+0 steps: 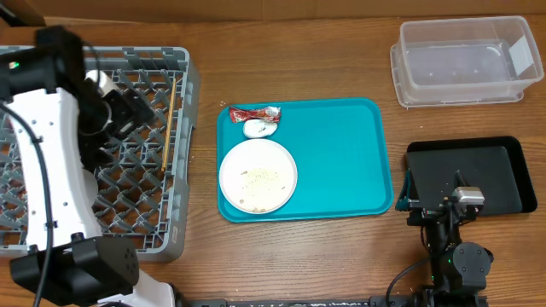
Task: Sort waste into correct bins and load items into the dishwasher
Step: 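Move the left gripper back over the rack without an object, then raise the right gripper and move it toward the teal tray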
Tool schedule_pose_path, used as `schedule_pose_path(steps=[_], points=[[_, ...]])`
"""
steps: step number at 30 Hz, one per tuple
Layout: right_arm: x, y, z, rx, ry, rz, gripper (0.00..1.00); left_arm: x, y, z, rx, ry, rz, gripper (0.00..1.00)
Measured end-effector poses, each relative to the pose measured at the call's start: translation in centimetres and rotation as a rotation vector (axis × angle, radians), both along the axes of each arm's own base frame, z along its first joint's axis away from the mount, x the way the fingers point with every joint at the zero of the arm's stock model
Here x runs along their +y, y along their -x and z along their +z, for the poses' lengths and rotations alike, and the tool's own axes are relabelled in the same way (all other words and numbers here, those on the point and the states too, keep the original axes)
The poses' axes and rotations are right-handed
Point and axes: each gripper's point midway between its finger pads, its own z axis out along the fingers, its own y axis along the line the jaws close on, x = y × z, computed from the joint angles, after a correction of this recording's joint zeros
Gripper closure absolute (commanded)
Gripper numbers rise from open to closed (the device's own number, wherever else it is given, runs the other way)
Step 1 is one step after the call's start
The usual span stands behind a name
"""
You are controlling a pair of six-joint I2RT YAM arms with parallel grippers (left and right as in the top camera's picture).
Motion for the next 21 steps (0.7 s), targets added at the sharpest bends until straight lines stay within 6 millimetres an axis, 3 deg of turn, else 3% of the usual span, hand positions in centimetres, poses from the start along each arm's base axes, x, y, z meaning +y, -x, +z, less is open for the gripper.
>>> schedule_pose_path(steps=[7, 10, 11, 14, 16, 18, 21], points=[[0.0, 0.0, 0.0, -0.001, 0.0, 0.0, 0.0, 1.7, 0.5, -0.3, 0.02, -0.052, 0.004, 0.0], [0.7, 0.0, 1.0, -0.042, -0.02, 0.039, 0.0, 1.9, 0.6, -0.4, 0.026, -0.069, 0.004, 0.0], [1.4, 0.0, 1.8, -0.071, -0.044, 0.079, 0.0, 2.0, 0.6, -0.4, 0.027, -0.073, 0.002, 0.0], [6.4, 1.3, 4.1, -0.124, -0.238, 0.392, 0.0, 2.1, 0.7, -0.4, 0.029, -0.08, 0.003, 0.0], [10.2, 4.0, 7.0, -0.166, -0.374, 0.673, 0.0, 2.2, 0.7, -0.4, 0.03, -0.083, 0.003, 0.0], [12.5, 6.7, 8.6, -0.145, -0.477, 0.878, 0.0, 2.2, 0.7, -0.4, 0.031, -0.084, 0.003, 0.0], [13.6, 8.2, 9.0, -0.03, -0.658, 0.99, 0.0, 2.2, 0.7, -0.4, 0.031, -0.084, 0.003, 0.0]])
